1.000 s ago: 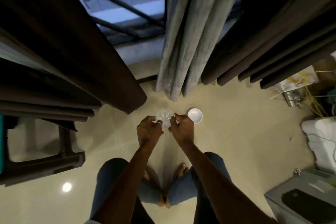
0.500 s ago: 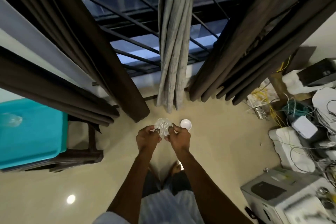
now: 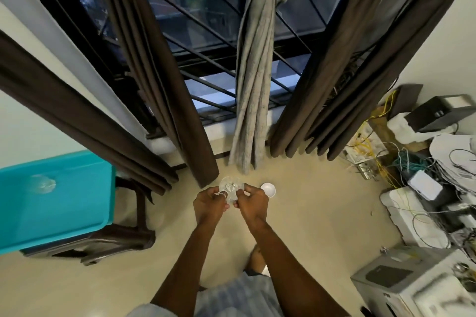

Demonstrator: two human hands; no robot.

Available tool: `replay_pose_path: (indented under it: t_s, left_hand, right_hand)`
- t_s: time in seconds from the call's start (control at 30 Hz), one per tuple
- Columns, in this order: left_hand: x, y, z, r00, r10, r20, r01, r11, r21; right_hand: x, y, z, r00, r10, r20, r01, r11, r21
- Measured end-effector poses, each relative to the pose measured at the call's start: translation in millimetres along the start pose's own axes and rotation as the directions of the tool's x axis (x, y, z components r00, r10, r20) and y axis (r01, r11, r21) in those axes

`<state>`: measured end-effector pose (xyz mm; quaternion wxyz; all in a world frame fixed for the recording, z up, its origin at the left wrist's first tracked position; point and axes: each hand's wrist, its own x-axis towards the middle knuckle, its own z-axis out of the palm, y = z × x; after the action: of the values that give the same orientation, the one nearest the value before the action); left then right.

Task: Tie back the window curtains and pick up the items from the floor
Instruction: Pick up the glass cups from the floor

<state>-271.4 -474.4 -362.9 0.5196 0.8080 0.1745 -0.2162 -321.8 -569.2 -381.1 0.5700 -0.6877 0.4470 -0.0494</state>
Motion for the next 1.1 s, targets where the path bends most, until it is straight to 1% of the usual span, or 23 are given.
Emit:
replay_pose_path:
  t_s: [0.13, 0.23, 0.3, 0.43, 0.5, 0.6, 0.8, 0.97, 1.1]
  left_hand:
    - [12.0, -18.8, -41.9, 1.000, -0.011, 0.009, 0.011, 0.999, -0.048]
    - [22.2, -35.5, -82.9, 0.998, 0.014, 0.056, -0.009, 0.996, -0.086]
    - [28.5, -46.9, -114.1, 0.998, 0.017, 0.062, -0.011, 0.995, -0.103]
    - [38.9, -55.4, -171.2, 0.997, 0.035, 0.068, -0.031, 0.998, -0.053]
    - [46.7, -59.6, -196.0, 0.995, 0.056, 0.077, -0.054, 0.998, -0.030]
    - [57.5, -64.9, -227.5, 0.996, 0.078, 0.048, -0.077, 0.997, -0.018]
    - [75.9, -66.3, -255.3, 0.997, 0.071, 0.040, -0.070, 0.997, -0.030]
    - [88.1, -56.6, -261.3, 0.989, 0.134, 0.054, -0.136, 0.990, 0.040]
    - [104.8, -55.3, -274.7, 0.992, 0.121, 0.019, -0.122, 0.989, 0.082]
  right_hand:
    - [-15.7, 4.5, 39.4, 0.997, -0.073, -0.011, 0.073, 0.996, -0.045]
    - [-48.0, -8.5, 70.6, 0.998, -0.056, 0.013, 0.057, 0.994, -0.090]
    - [-74.7, -17.0, 92.7, 0.999, -0.047, 0.022, 0.049, 0.992, -0.118]
    - [-113.8, -25.7, 139.1, 0.999, -0.045, 0.001, 0.044, 0.986, -0.160]
    - [-125.9, -29.4, 162.1, 0.999, -0.049, 0.002, 0.049, 0.987, -0.155]
    - [-138.3, -38.4, 190.9, 0.997, -0.072, 0.015, 0.074, 0.988, -0.135]
    - [-137.4, -47.9, 220.8, 0.995, -0.083, 0.047, 0.089, 0.985, -0.150]
    - [-115.8, -49.5, 235.8, 0.996, -0.069, 0.052, 0.076, 0.989, -0.128]
    - [-102.8, -51.3, 261.8, 0.992, -0.051, 0.115, 0.067, 0.988, -0.137]
